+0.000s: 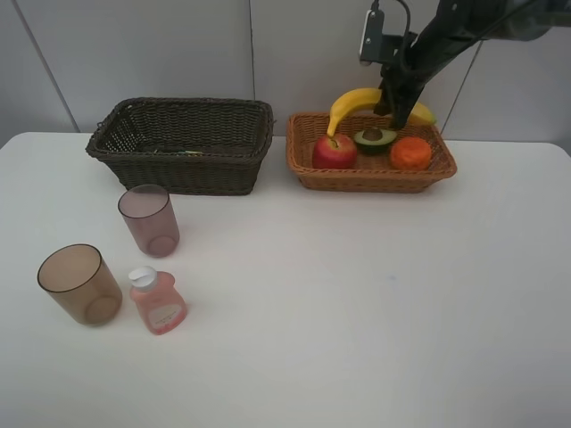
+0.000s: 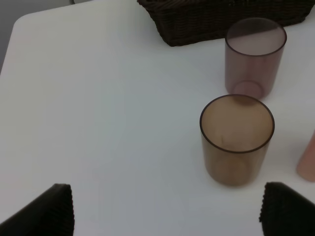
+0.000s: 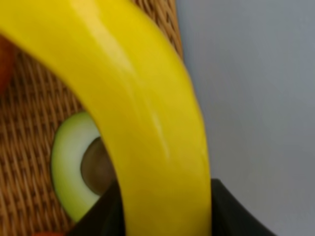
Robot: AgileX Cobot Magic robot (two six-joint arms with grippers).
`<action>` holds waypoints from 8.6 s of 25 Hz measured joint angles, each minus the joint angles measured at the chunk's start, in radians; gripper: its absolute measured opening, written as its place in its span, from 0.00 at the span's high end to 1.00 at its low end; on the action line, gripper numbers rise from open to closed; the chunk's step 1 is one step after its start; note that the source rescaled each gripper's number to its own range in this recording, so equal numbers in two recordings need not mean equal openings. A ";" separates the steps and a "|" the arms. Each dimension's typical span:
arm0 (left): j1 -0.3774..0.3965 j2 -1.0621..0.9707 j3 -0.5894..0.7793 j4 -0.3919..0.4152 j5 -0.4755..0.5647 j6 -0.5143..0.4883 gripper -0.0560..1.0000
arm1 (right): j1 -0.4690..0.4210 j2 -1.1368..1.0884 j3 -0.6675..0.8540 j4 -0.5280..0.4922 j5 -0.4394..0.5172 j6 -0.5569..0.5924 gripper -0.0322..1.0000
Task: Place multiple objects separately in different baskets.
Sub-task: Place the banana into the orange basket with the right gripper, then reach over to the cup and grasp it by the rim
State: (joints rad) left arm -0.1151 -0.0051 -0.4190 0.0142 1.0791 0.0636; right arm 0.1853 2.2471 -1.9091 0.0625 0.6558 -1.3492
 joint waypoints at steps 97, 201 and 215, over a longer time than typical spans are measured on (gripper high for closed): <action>0.000 0.000 0.000 0.000 0.000 0.000 0.00 | 0.001 -0.121 -0.001 0.112 0.328 0.239 0.15; 0.000 0.000 0.000 0.000 0.000 0.000 0.00 | -0.189 -2.250 1.393 -0.062 0.397 1.392 0.15; 0.000 0.000 0.000 0.000 0.000 0.000 0.00 | -0.189 -2.250 1.393 -0.071 0.397 1.397 0.15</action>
State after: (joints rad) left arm -0.1151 -0.0051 -0.4190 0.0142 1.0791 0.0636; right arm -0.0035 -0.0030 -0.5163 -0.0083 1.0524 0.0481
